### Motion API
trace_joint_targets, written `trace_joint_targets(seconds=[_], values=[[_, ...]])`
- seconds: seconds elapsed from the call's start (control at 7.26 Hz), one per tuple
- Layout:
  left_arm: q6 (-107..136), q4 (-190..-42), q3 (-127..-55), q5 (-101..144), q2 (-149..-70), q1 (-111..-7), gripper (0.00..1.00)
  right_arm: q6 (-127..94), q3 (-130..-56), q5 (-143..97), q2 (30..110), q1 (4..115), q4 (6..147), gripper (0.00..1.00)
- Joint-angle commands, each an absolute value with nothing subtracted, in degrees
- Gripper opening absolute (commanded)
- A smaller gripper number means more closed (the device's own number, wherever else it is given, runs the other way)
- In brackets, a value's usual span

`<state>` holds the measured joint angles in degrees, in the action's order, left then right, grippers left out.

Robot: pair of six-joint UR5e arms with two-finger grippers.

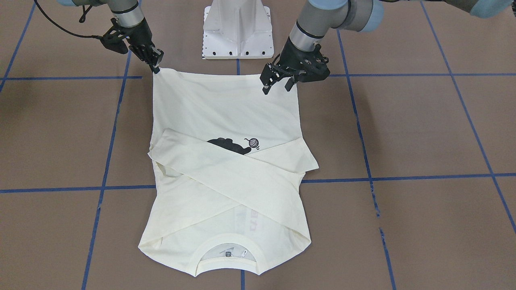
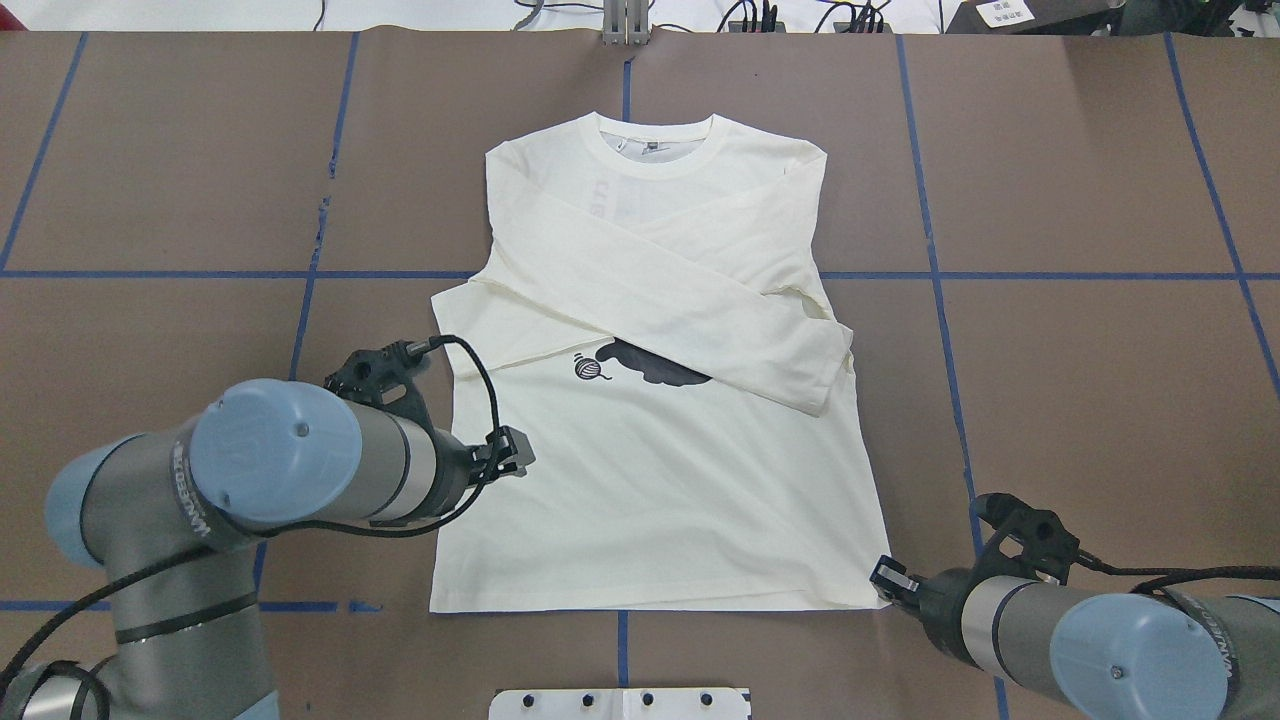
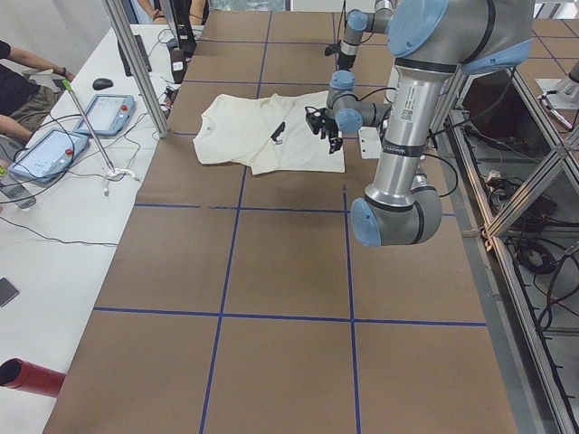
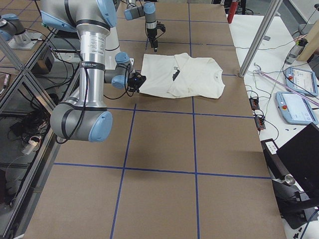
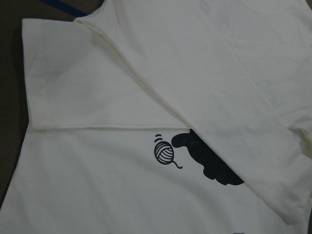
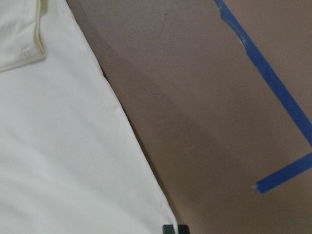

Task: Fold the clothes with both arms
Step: 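Release the sleeve and move both grippers to the shirt hem corners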

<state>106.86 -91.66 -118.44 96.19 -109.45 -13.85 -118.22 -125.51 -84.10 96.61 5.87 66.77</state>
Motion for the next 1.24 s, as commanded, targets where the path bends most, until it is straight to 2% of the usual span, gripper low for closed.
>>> trace_joint_targets(seconds=[0.0,1.1], values=[[111.4,-89.7,-118.5,92.6,-106.2,-8.4,0.76,-118.2,-125.6,-84.1,96.3,5.8,66.7,0.0],[108.3,-90.4,-115.9,92.4,-107.0,-8.1,0.63,-118.2,-125.9,-83.8,96.2,5.7,66.6,0.0]])
